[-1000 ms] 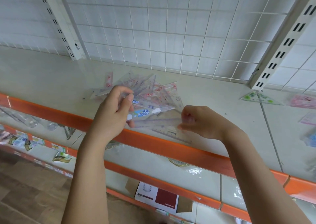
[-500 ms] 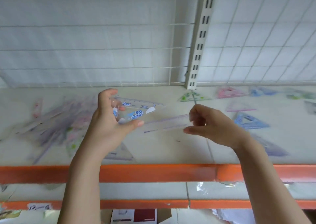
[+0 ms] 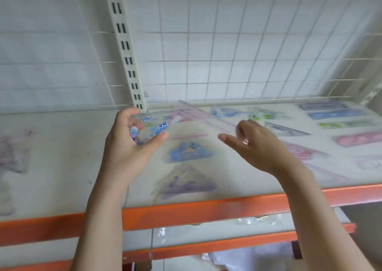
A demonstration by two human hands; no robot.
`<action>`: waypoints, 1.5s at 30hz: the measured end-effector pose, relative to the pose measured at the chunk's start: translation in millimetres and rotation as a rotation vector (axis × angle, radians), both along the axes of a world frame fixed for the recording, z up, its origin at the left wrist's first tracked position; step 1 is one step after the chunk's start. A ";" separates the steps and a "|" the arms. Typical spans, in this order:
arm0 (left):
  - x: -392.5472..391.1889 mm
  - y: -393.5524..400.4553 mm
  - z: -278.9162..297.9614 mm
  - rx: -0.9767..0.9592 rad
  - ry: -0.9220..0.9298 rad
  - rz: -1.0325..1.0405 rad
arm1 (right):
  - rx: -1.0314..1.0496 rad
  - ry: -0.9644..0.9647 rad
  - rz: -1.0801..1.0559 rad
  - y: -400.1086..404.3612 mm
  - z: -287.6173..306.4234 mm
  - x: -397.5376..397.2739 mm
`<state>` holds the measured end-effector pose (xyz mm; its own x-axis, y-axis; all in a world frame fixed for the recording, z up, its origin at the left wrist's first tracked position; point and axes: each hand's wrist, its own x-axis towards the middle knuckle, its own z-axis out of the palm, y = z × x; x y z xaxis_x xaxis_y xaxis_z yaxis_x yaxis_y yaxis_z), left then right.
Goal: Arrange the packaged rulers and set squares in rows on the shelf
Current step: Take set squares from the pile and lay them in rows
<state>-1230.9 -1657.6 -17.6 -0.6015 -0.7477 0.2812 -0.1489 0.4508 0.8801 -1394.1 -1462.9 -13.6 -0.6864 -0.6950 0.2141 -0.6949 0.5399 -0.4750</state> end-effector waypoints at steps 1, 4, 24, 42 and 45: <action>-8.1 11.4 -0.4 -0.002 -0.011 -0.014 | 0.004 -0.014 -0.010 10.6 -0.6 -7.6; -29.6 41.1 -0.4 -0.011 -0.044 -0.042 | 0.021 -0.011 -0.009 35.5 -1.3 -28.0; -226.5 37.1 -16.5 -0.558 -0.705 -0.321 | -0.234 -0.204 -0.220 73.6 -3.5 -71.4; -229.7 71.6 4.4 -0.666 -0.726 -0.217 | -0.154 0.111 -0.141 105.1 -15.6 -135.6; -225.1 100.7 14.4 -0.631 -0.683 -0.210 | -0.086 0.152 -0.128 124.4 -10.0 -163.2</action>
